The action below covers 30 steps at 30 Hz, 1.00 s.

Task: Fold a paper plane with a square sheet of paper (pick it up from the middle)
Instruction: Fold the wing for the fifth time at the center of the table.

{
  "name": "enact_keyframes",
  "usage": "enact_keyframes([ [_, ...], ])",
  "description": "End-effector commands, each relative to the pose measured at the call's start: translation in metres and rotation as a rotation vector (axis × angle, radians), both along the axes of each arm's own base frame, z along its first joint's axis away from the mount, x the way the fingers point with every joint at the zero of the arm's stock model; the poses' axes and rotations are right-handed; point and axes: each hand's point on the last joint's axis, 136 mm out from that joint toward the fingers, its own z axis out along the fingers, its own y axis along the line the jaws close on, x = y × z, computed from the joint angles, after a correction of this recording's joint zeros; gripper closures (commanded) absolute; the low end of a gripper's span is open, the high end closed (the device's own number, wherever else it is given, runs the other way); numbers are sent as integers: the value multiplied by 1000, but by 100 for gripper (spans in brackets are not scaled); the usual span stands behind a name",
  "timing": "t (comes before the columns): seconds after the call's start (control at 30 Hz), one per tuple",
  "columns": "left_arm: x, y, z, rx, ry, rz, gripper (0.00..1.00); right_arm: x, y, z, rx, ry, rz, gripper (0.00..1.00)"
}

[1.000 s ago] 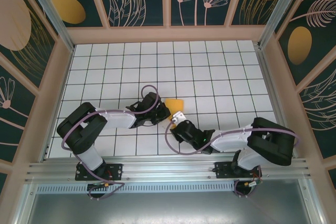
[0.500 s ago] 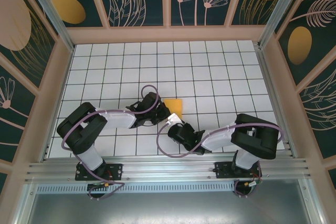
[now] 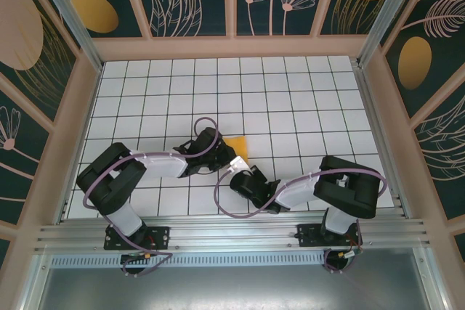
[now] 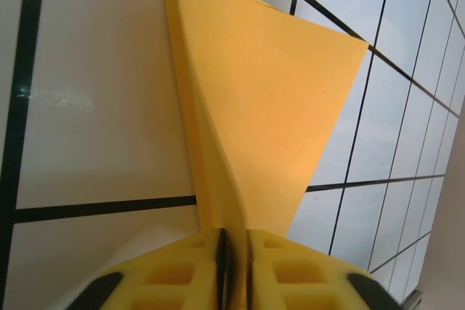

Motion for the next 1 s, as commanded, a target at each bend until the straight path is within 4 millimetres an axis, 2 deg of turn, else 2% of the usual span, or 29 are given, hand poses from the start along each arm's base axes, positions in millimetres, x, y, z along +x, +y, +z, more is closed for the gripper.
enact_keyframes([
  [0.0, -2, 9, 7, 25, -10, 31, 70, -3, 8, 2, 53, 6, 13, 100],
  [0.07, -1, 15, 10, 37, -24, 49, 64, -4, 10, 3, 93, 25, 19, 100],
  [0.2, -1, 28, 19, 58, -48, 89, 45, -8, 16, 8, 206, 87, 43, 100],
  [0.27, -1, 36, 25, 71, -69, 112, 44, -12, 22, 11, 278, 143, 83, 100],
  [0.37, -2, 51, 33, 85, -103, 162, 37, -15, 26, 13, 358, 216, 112, 100],
  [0.47, -4, 59, 39, 78, -128, 184, 37, -14, 24, 14, 426, 275, 110, 100],
  [0.7, -5, 59, 47, 42, -172, 177, 39, -9, 13, 23, 576, 356, 66, 100],
  [0.87, -5, 47, 50, 7, -184, 125, 43, -10, 5, 23, 654, 409, 33, 100],
  [0.97, -5, 33, 53, -46, -197, 68, 45, -11, 2, 21, 671, 427, 16, 100],
])
